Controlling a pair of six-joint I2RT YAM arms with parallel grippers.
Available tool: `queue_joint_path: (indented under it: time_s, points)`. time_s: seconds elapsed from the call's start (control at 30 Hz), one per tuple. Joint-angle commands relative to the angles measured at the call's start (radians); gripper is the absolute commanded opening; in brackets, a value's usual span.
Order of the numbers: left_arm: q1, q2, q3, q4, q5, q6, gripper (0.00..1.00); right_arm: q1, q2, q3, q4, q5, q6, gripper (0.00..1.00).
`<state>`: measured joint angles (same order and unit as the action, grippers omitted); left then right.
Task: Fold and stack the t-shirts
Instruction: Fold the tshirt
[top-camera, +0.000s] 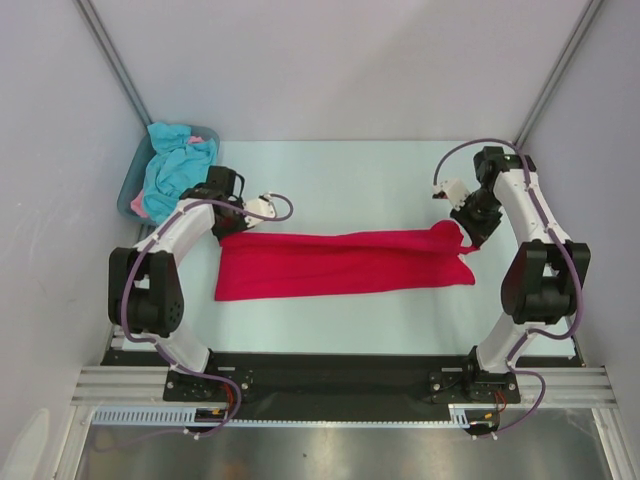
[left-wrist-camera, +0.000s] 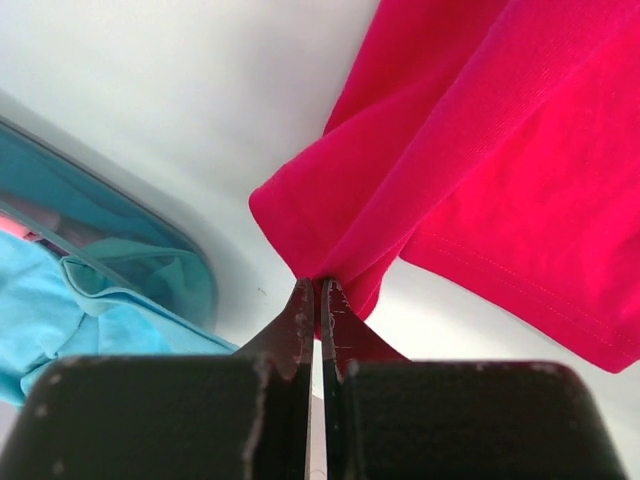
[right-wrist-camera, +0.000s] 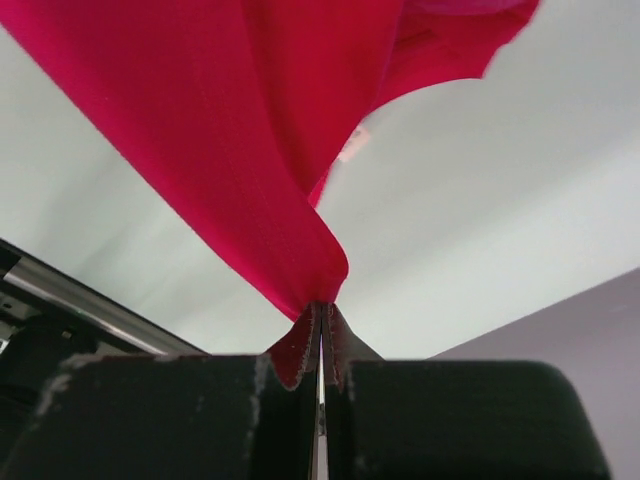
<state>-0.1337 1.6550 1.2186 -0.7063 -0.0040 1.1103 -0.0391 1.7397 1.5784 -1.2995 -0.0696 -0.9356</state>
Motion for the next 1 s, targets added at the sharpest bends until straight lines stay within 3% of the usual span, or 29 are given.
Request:
queue_joint_path:
  time_s: [0.0,0.37,0.97]
  points:
    - [0.003,-0.004,0.005,-0.012,-0.030,0.051,0.00,0.031,-0.045,-0.041,-0.012,0.028,0.004,0.00]
    - [0.000,0.032,0.041,-0.048,-0.019,0.057,0.00,0.099,-0.014,-0.113,0.049,0.002,0.043,0.00]
    - [-0.003,0.055,0.065,-0.142,-0.004,0.077,0.00,0.070,-0.006,-0.121,0.052,0.027,0.018,0.00]
